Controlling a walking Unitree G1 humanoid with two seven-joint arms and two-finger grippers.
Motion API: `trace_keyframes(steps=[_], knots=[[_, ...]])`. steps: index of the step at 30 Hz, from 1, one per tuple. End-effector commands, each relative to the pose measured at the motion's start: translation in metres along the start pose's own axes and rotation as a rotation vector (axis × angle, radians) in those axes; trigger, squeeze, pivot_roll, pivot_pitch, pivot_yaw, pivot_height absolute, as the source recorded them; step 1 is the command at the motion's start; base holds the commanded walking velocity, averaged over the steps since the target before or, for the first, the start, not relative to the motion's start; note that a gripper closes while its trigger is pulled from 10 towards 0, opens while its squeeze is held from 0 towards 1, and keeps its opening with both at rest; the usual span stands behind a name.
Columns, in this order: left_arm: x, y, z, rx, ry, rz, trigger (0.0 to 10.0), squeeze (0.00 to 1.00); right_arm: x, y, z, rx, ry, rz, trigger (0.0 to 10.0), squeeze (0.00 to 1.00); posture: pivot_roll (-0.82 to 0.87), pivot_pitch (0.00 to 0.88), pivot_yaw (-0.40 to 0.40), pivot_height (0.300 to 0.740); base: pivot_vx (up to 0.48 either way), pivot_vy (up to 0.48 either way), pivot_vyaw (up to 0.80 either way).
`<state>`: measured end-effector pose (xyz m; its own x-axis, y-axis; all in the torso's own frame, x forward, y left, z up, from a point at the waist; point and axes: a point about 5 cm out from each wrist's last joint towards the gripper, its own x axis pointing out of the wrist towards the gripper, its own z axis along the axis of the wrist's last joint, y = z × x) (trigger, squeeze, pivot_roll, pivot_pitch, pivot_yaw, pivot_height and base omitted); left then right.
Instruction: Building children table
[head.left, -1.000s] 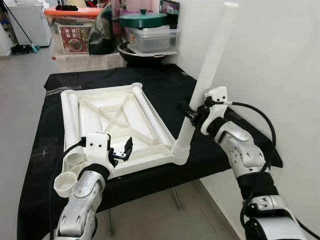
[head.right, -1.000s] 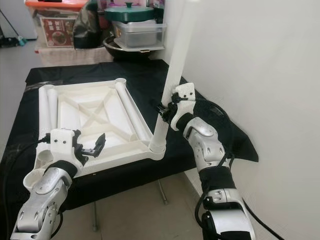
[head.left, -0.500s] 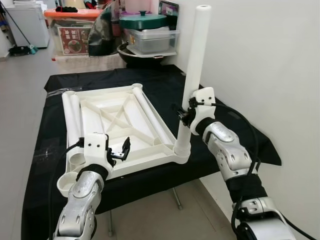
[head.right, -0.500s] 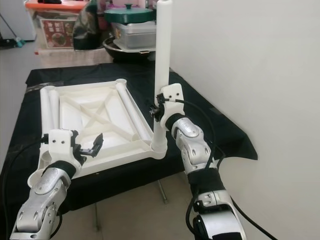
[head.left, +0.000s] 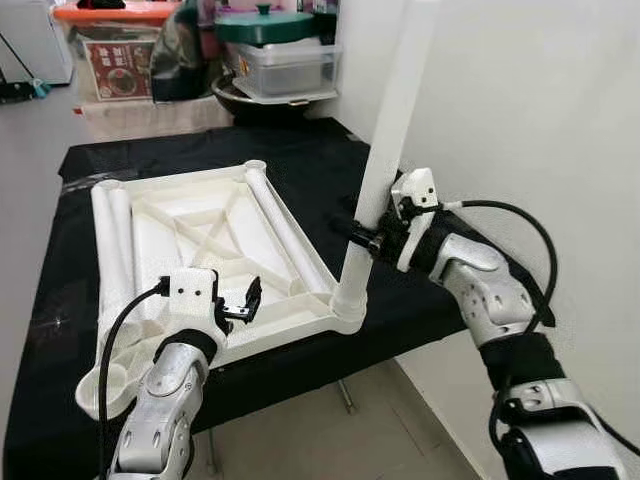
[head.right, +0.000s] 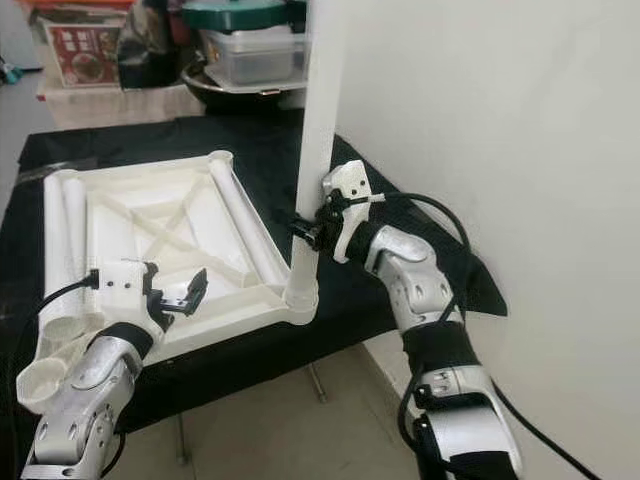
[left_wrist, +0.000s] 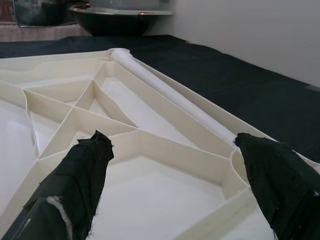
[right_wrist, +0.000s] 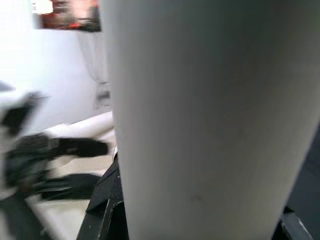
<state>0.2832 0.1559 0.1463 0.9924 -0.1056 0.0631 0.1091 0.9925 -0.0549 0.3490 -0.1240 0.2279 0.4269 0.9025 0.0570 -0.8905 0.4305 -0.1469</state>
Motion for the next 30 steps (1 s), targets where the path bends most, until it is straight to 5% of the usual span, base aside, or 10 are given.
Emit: trace_keyframes(steps=[1, 7, 13, 30], knots=[[-0.001, -0.001, -0.003, -0.005, 0.014, 0.000, 10.0, 0.00, 0.003, 0.009, -0.020, 0.047, 0.078, 0.069, 10.0, 0.00, 0.04, 0.000, -0.080, 0.740, 0.000, 0.000, 0.00], [0.000, 0.000, -0.002, 0.001, 0.011, -0.001, 10.0, 0.00, 0.011, 0.012, -0.016, -0.084, 0.191, 0.302, 10.0, 0.00, 0.05, 0.000, -0.086, 0.740, 0.000, 0.000, 0.00], [0.000, 0.000, -0.001, 0.002, 0.007, 0.003, 10.0, 0.00, 0.020, 0.013, -0.007, -0.107, 0.211, 0.403, 10.0, 0.00, 0.06, 0.000, -0.093, 0.740, 0.000, 0.000, 0.00], [-0.001, -0.002, -0.004, -0.028, 0.013, 0.010, 10.0, 0.00, 0.025, -0.005, 0.008, 0.027, 0.113, 0.387, 10.0, 0.00, 0.07, 0.000, -0.107, 0.740, 0.000, 0.000, 0.00]])
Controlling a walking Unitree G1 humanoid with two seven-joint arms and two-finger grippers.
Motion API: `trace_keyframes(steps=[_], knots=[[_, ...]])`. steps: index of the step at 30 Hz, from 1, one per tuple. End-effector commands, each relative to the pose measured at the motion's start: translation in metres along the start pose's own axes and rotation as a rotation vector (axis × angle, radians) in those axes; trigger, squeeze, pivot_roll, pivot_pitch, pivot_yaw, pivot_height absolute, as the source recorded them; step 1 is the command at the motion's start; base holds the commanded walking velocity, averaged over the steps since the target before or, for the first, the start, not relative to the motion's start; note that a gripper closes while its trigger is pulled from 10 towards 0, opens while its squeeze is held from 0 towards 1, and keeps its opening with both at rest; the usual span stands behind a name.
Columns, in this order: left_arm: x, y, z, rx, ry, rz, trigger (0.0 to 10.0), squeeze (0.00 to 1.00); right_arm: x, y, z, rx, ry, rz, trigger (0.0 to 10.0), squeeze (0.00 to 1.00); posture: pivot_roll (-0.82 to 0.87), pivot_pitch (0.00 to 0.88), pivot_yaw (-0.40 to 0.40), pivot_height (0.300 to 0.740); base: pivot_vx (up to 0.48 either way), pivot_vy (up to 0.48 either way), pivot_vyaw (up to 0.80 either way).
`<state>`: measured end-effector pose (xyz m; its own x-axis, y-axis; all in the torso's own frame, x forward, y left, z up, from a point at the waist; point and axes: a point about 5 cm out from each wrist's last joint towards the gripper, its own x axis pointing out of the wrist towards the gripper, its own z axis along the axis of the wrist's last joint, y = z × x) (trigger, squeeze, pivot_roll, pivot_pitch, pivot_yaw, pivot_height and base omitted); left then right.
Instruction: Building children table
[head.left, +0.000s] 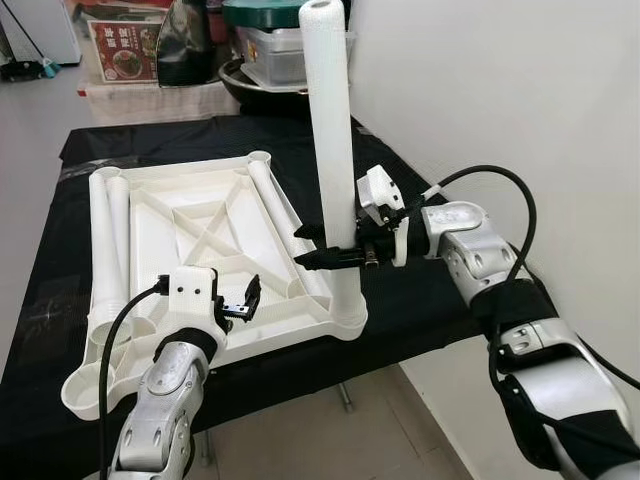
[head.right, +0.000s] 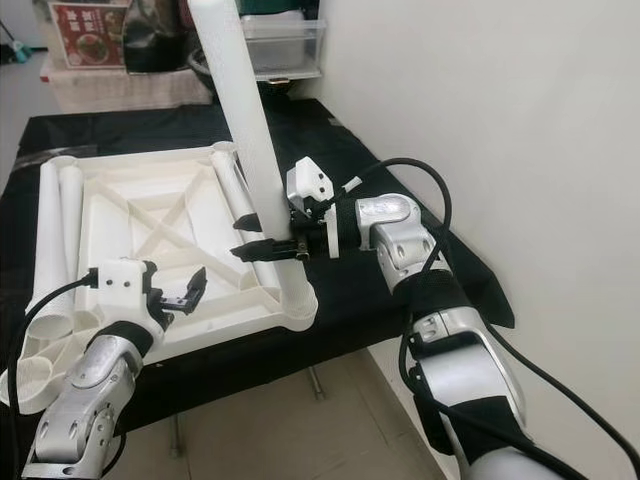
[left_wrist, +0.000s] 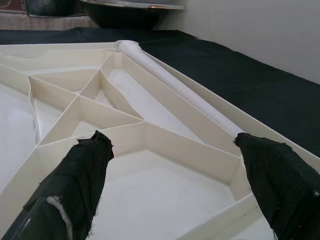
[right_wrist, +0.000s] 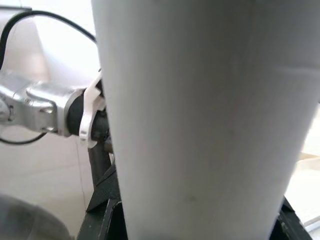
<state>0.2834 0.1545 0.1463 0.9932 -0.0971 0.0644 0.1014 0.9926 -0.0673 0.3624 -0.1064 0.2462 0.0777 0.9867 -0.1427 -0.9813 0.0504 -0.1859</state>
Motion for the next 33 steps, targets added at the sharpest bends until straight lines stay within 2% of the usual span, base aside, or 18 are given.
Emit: trace_keyframes(steps=[1, 8, 11, 12, 14, 15, 16, 17, 19, 20, 24, 26, 29, 30, 31, 33], knots=[[-0.001, -0.001, -0.004, -0.021, 0.015, 0.003, 10.0, 0.00, 0.003, 0.000, -0.010, 0.094, -0.044, -0.021, 10.0, 0.00, 0.07, 0.000, -0.108, 0.740, 0.000, 0.000, 0.00], [-0.001, -0.001, -0.004, -0.030, 0.015, 0.008, 10.0, 0.00, 0.005, -0.002, -0.022, 0.141, -0.077, -0.123, 10.0, 0.00, 0.07, 0.000, -0.108, 0.740, 0.000, 0.000, 0.00], [-0.001, 0.000, -0.004, -0.030, 0.017, 0.009, 10.0, 0.00, 0.006, -0.008, -0.033, 0.163, -0.092, -0.311, 10.0, 0.00, 0.06, 0.000, -0.104, 0.740, 0.000, 0.000, 0.00], [-0.001, 0.000, -0.004, -0.030, 0.017, 0.009, 10.0, 0.00, 0.006, -0.008, -0.033, 0.163, -0.092, -0.311, 10.0, 0.00, 0.06, 0.000, -0.104, 0.740, 0.000, 0.000, 0.00], [-0.001, 0.001, -0.004, -0.029, 0.018, 0.010, 10.0, 0.00, 0.005, -0.010, -0.045, 0.160, -0.023, -0.443, 10.0, 0.00, 0.06, 0.000, -0.103, 0.740, 0.000, 0.000, 0.00], [-0.001, 0.001, -0.004, -0.029, 0.018, 0.010, 10.0, 0.00, 0.005, -0.010, -0.045, 0.160, -0.023, -0.443, 10.0, 0.00, 0.06, 0.000, -0.103, 0.740, 0.000, 0.000, 0.00], [-0.001, 0.001, -0.005, -0.027, 0.020, 0.011, 10.0, 0.00, 0.003, -0.013, -0.054, 0.193, 0.021, -0.587, 10.0, 0.00, 0.05, 0.000, -0.097, 0.740, 0.000, 0.000, 0.00], [-0.001, 0.001, -0.005, -0.027, 0.020, 0.011, 10.0, 0.00, 0.003, -0.013, -0.054, 0.193, 0.021, -0.587, 10.0, 0.00, 0.05, 0.000, -0.097, 0.740, 0.000, 0.000, 0.00], [0.000, 0.002, -0.005, -0.026, 0.022, 0.011, 10.0, 0.00, 0.002, -0.015, -0.057, 0.220, 0.020, -0.669, 10.0, 0.00, 0.05, 0.000, -0.093, 0.740, 0.000, 0.000, 0.00], [0.000, 0.001, -0.005, -0.023, 0.022, 0.011, 10.0, 0.00, 0.002, -0.015, -0.057, 0.192, 0.023, -0.687, 10.0, 0.00, 0.05, 0.000, -0.089, 0.740, 0.000, 0.000, 0.00], [0.001, 0.001, -0.005, -0.021, 0.023, 0.010, 10.0, 0.00, 0.005, -0.012, -0.051, 0.099, 0.012, -0.658, 10.0, 0.00, 0.05, 0.000, -0.083, 0.740, 0.000, 0.000, 0.00], [0.002, 0.001, -0.005, -0.020, 0.024, 0.006, 10.0, 0.00, 0.010, -0.005, -0.043, -0.002, 0.013, -0.551, 10.0, 0.00, 0.04, 0.000, -0.079, 0.740, 0.000, 0.000, 0.00], [0.002, 0.001, -0.005, -0.018, 0.024, 0.004, 10.0, 0.00, 0.011, -0.001, -0.039, -0.056, 0.026, -0.496, 10.0, 0.00, 0.04, 0.000, -0.079, 0.740, 0.000, 0.000, 0.00], [0.003, 0.003, -0.004, -0.014, 0.024, 0.004, 10.0, 0.00, 0.014, 0.011, -0.029, -0.217, 0.073, -0.369, 10.0, 0.00, 0.04, 0.000, -0.078, 0.740, 0.000, 0.000, 0.00], [0.003, 0.003, -0.004, -0.014, 0.024, 0.004, 10.0, 0.00, 0.014, 0.011, -0.029, -0.217, 0.073, -0.369, 10.0, 0.00, 0.04, 0.000, -0.078, 0.740, 0.000, 0.000, 0.00], [0.003, 0.004, -0.004, -0.012, 0.023, 0.006, 10.0, 0.00, 0.015, 0.017, -0.024, -0.317, 0.106, -0.311, 10.0, 0.00, 0.04, 0.000, -0.077, 0.740, 0.000, 0.000, 0.00]])
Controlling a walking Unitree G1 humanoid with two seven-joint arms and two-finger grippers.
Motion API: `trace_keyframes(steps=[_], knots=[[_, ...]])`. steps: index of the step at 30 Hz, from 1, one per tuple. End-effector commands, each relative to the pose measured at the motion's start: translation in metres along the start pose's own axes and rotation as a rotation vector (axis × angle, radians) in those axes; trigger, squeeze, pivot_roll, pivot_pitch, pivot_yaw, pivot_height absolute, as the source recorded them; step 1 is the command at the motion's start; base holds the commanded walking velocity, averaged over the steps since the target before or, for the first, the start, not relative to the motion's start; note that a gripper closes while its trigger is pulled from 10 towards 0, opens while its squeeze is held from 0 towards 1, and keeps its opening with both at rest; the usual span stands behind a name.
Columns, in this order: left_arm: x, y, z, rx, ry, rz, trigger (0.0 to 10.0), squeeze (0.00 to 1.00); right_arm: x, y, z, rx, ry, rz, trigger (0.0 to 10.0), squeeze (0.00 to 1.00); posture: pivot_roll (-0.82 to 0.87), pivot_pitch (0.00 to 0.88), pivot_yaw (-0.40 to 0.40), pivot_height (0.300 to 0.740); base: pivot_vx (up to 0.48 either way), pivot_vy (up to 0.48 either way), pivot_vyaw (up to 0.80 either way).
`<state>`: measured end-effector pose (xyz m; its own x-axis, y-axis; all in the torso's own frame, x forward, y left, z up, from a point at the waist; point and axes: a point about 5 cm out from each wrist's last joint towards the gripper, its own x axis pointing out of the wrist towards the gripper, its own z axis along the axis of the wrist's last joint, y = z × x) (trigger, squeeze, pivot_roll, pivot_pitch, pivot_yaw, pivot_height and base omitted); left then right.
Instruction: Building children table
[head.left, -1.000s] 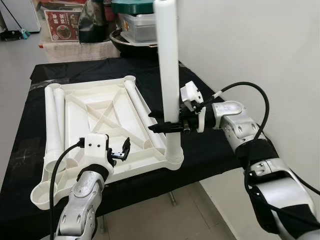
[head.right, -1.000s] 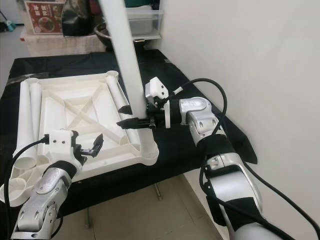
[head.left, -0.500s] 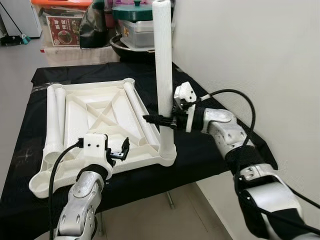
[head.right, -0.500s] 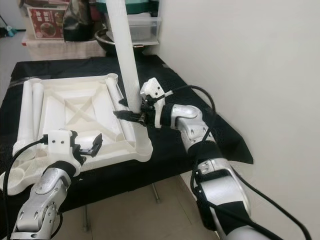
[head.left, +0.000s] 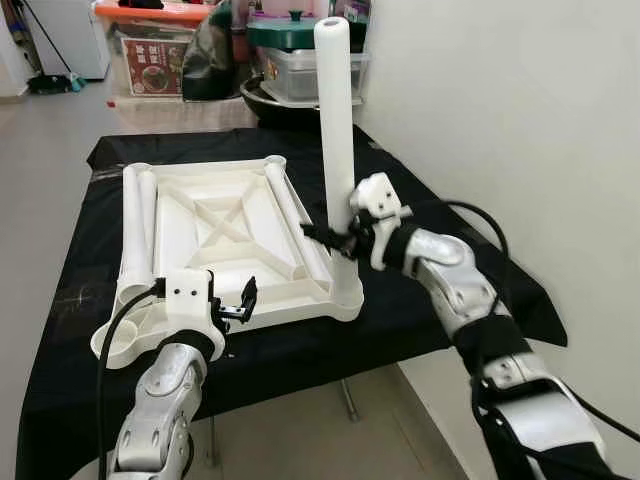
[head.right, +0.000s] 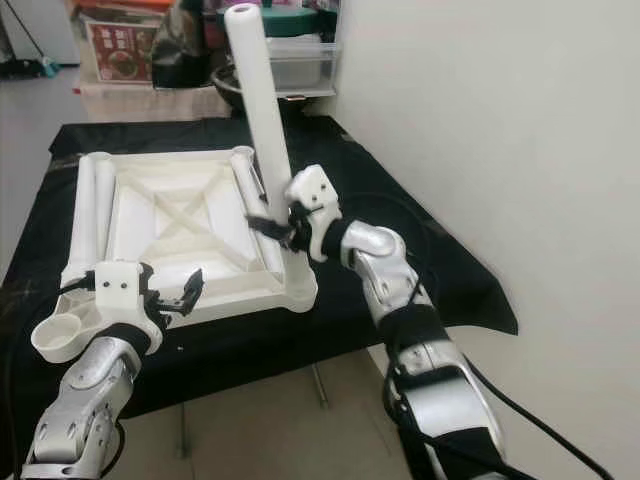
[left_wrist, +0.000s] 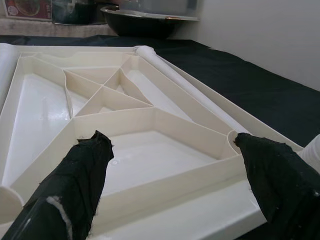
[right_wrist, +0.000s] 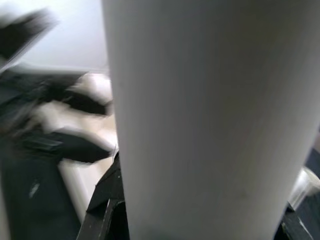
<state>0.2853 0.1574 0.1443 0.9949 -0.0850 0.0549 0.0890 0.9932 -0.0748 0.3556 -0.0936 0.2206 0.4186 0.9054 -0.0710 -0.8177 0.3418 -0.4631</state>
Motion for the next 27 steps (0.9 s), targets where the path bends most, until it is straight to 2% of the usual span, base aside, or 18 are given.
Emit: trace_keyframes(steps=[1, 4, 7, 10, 14, 16, 18, 21, 23, 27], knots=[[0.002, 0.000, -0.002, -0.005, 0.014, -0.007, 10.0, 0.00, -0.002, 0.005, -0.001, -0.074, 0.038, 0.049, 10.0, 0.00, 0.04, 0.000, -0.077, 0.740, 0.000, 0.000, 0.00], [0.002, 0.002, -0.003, -0.001, 0.014, -0.004, 10.0, 0.00, 0.001, 0.008, 0.011, -0.155, 0.036, 0.077, 10.0, 0.00, 0.04, 0.000, -0.074, 0.740, 0.000, 0.000, 0.00], [0.003, 0.001, -0.003, -0.003, 0.014, -0.007, 10.0, 0.00, 0.003, 0.010, 0.018, -0.170, 0.019, 0.080, 10.0, 0.00, 0.04, 0.000, -0.072, 0.740, 0.000, 0.000, 0.00], [0.003, 0.000, -0.003, -0.004, 0.014, -0.009, 10.0, 0.00, 0.003, 0.009, 0.022, -0.137, 0.003, 0.074, 10.0, 0.00, 0.04, 0.000, -0.072, 0.740, 0.000, 0.000, 0.00], [0.004, 0.000, -0.003, -0.009, 0.013, -0.010, 10.0, 0.00, -0.001, -0.006, 0.033, -0.017, -0.046, 0.006, 10.0, 0.00, 0.03, 0.000, -0.072, 0.740, 0.000, 0.000, 0.00], [0.004, 0.000, -0.003, -0.009, 0.013, -0.010, 10.0, 0.00, -0.002, -0.007, 0.034, 0.000, -0.053, -0.002, 10.0, 0.00, 0.03, 0.000, -0.072, 0.740, 0.000, 0.000, 0.00], [0.004, -0.001, -0.004, -0.012, 0.013, -0.012, 10.0, 0.00, -0.010, -0.022, 0.036, 0.069, -0.083, -0.052, 10.0, 0.00, 0.03, 0.000, -0.073, 0.740, 0.000, 0.000, 0.00], [0.004, -0.001, -0.004, -0.016, 0.013, -0.013, 10.0, 0.00, -0.023, -0.028, 0.030, 0.148, -0.133, 0.006, 10.0, 0.00, 0.03, 0.000, -0.075, 0.740, 0.000, 0.000, 0.00], [0.004, -0.002, -0.004, -0.017, 0.013, -0.012, 10.0, 0.00, -0.031, -0.031, 0.020, 0.164, -0.110, -0.006, 10.0, 0.00, 0.03, 0.000, -0.076, 0.740, 0.000, 0.000, 0.00], [0.004, -0.001, -0.004, -0.017, 0.012, -0.009, 10.0, 0.00, -0.034, -0.032, 0.015, 0.198, -0.098, -0.026, 10.0, 0.00, 0.04, 0.000, -0.080, 0.740, 0.000, 0.000, 0.00]])
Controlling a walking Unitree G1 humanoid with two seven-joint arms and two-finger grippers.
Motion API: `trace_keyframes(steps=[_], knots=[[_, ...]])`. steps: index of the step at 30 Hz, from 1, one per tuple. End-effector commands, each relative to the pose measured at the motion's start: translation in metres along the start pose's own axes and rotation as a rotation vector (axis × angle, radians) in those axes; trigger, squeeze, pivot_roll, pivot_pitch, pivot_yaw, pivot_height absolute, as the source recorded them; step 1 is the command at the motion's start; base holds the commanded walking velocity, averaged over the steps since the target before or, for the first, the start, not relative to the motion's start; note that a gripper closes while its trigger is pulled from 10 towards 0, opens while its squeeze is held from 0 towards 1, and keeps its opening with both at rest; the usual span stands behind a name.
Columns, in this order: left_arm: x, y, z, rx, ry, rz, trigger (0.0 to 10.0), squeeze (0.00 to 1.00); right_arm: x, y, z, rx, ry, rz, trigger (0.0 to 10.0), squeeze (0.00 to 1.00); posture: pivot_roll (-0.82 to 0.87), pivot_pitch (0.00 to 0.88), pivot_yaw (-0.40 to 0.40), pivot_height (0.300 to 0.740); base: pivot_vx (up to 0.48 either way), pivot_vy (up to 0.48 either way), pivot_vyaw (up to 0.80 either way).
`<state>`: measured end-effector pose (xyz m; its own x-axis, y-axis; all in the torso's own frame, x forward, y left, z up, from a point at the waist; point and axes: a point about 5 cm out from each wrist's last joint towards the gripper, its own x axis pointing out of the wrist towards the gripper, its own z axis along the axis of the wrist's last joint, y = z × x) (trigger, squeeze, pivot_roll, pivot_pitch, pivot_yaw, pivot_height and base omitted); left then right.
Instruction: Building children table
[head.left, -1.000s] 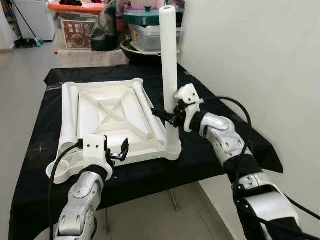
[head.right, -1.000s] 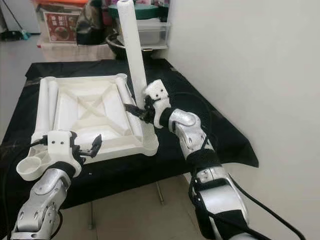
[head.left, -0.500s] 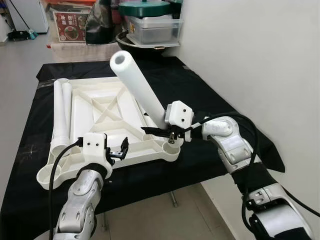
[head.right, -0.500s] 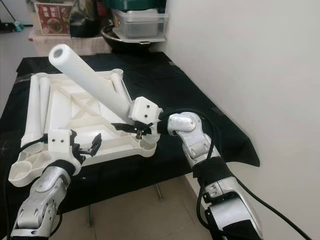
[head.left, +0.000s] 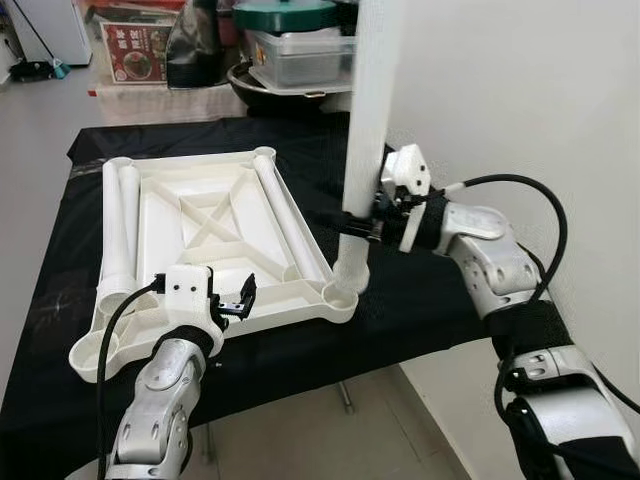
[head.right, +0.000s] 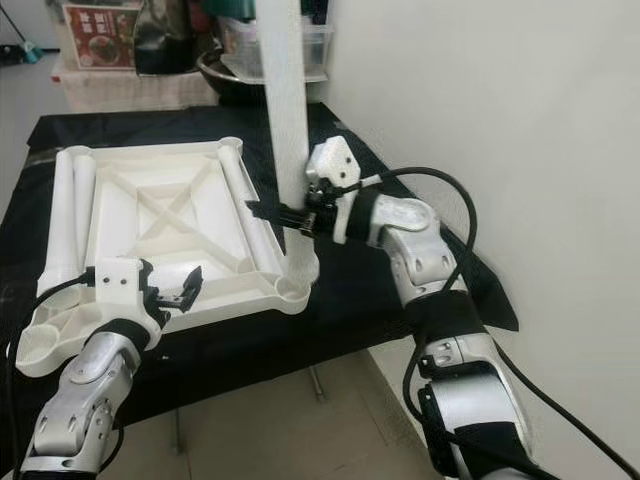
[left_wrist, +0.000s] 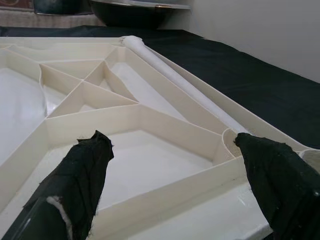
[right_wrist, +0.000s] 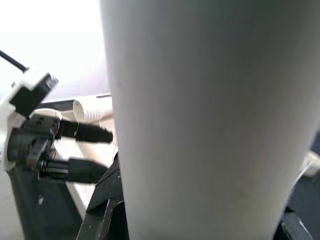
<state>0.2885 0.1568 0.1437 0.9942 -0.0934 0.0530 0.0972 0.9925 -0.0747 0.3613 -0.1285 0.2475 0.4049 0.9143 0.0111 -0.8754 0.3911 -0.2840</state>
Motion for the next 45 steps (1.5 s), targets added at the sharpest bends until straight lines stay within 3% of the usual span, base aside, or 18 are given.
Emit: trace_keyframes(steps=[1, 8, 15, 29, 45], knots=[[0.000, 0.000, -0.003, -0.016, 0.009, 0.000, 10.0, 0.00, -0.003, 0.000, -0.001, 0.012, -0.008, -0.004, 10.0, 0.00, 0.04, 0.000, -0.078, 0.740, 0.000, 0.000, 0.00], [0.000, -0.001, -0.003, -0.016, 0.010, -0.001, 10.0, 0.00, 0.000, 0.004, -0.015, 0.029, 0.025, 0.008, 10.0, 0.00, 0.04, 0.000, -0.077, 0.740, 0.000, 0.000, 0.00], [-0.001, -0.001, -0.002, -0.018, 0.008, 0.000, 10.0, 0.00, 0.005, 0.003, -0.014, 0.034, 0.019, 0.023, 10.0, 0.00, 0.05, 0.000, -0.081, 0.740, 0.000, 0.000, 0.00], [-0.001, 0.000, -0.001, -0.024, 0.001, 0.008, 10.0, 0.00, 0.020, 0.010, -0.018, 0.023, 0.102, 0.179, 10.0, 0.00, 0.06, 0.000, -0.104, 0.740, 0.000, 0.000, 0.00], [-0.001, -0.003, -0.002, -0.035, 0.001, 0.006, 10.0, 0.00, 0.028, 0.004, -0.023, 0.078, 0.113, 0.181, 10.0, 0.00, 0.07, 0.000, -0.108, 0.740, 0.000, 0.000, 0.00]])
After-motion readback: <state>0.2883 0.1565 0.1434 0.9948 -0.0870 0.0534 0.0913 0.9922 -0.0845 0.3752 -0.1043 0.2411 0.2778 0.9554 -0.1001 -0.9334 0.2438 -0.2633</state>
